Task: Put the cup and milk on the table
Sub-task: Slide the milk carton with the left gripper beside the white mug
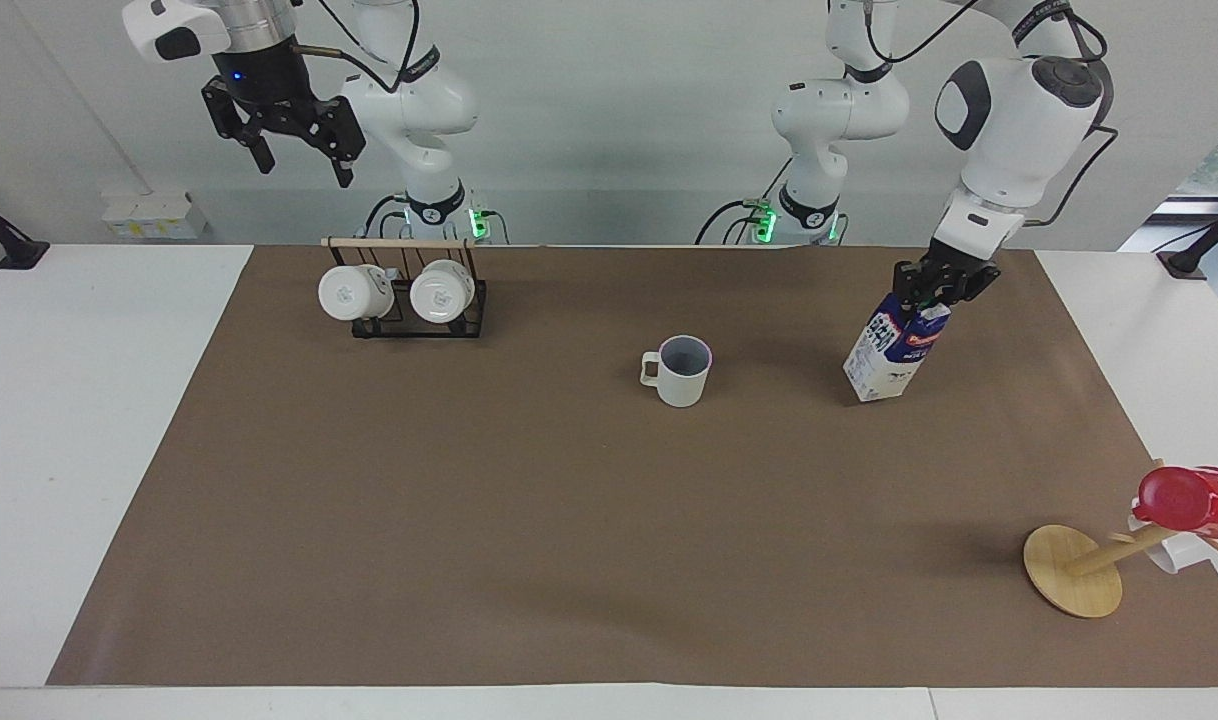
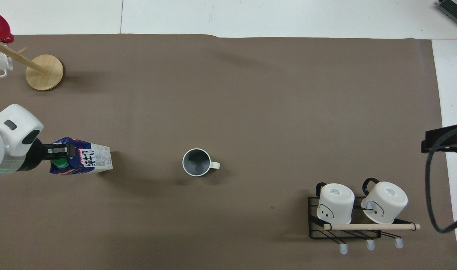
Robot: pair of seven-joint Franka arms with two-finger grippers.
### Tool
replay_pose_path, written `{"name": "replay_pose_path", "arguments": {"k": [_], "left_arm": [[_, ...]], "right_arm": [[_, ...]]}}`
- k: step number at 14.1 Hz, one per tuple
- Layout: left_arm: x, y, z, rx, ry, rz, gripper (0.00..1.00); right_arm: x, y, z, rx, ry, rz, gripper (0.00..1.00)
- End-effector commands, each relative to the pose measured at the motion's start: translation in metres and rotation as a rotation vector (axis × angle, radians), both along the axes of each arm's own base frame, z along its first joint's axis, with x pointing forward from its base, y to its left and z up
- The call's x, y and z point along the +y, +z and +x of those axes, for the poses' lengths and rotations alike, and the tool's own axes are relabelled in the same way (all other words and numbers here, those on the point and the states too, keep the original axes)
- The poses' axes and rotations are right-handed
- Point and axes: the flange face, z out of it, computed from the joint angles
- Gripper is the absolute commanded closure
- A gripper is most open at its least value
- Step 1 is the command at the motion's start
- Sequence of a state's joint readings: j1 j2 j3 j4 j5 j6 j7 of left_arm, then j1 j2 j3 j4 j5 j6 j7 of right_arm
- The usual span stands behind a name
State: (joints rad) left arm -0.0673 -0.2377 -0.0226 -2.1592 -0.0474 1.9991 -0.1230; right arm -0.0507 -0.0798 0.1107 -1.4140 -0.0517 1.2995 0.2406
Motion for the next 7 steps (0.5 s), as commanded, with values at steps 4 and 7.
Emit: {"name": "replay_pose_path", "arguments": {"k": [4,7], "left_arm": [[-0.09,0.007,-0.015,0.013,0.073,-0.03,0.55],[-0.12,0.011,-0.021,-0.006,0.106,-0.046,0.55]], "right_arm": [[-0.004,-0.002,0.016,0.019,0.03,0.022,0.0],[-0.004,0.0,0.015,0.005,0.021,0.03,0.0]]}}
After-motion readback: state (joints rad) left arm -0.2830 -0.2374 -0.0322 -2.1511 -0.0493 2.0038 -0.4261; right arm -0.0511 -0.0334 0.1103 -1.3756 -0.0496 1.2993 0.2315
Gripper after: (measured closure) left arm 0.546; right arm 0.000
